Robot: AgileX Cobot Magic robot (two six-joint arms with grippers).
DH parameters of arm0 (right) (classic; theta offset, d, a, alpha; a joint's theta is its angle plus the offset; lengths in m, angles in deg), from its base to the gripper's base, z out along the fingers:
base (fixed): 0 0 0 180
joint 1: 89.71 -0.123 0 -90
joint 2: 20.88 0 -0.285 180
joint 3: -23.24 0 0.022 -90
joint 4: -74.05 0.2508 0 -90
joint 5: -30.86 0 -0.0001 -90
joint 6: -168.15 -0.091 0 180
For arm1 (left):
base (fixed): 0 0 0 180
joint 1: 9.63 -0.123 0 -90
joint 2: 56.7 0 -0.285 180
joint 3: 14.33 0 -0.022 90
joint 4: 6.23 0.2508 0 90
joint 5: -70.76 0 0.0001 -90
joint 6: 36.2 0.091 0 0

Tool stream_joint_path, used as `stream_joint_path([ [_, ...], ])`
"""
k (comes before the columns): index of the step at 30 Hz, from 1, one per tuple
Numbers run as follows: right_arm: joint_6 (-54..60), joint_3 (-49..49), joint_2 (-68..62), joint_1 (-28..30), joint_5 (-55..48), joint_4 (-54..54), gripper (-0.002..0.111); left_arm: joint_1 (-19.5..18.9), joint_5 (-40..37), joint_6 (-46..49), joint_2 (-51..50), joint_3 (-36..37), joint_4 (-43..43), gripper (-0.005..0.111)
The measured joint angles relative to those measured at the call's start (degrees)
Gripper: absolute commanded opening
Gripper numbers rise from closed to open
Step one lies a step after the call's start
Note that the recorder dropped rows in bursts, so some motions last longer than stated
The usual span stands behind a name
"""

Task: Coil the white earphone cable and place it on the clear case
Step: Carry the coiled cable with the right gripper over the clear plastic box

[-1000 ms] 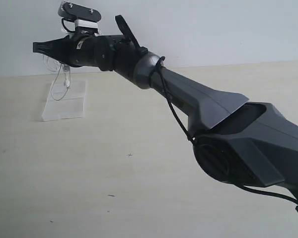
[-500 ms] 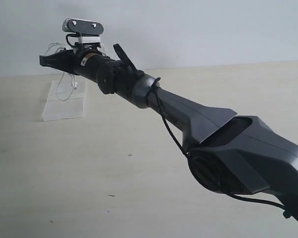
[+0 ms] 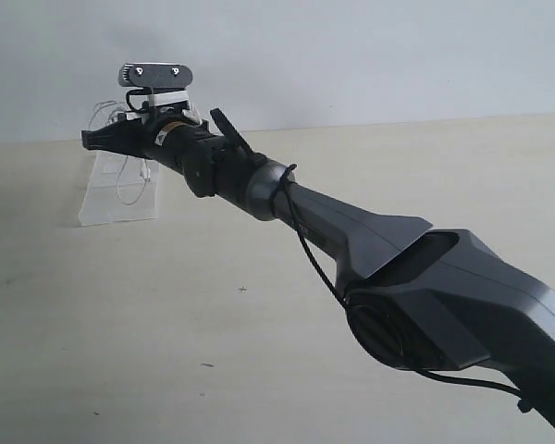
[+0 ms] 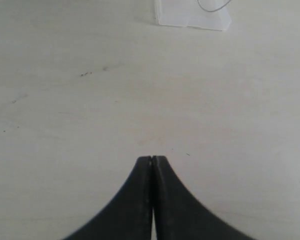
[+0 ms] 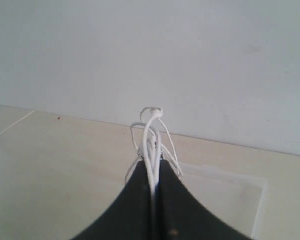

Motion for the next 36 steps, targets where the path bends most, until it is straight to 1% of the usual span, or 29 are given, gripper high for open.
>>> stream_joint_path([
  [32,0.86,-0.04,-3.13,-0.11,1.0,-0.05,0.0,0.0,0.69,0.0,0.0,0.0,0.25,0.0],
  [34,0.86,-0.04,-3.13,-0.35,1.0,-0.05,0.003,0.0,1.07,0.0,0.0,0.0,0.25,0.0],
  [36,0.86,-0.04,-3.13,-0.74,1.29,-0.05,0.008,0.0,1.28,0.0,0.0,0.0,0.25,0.0],
])
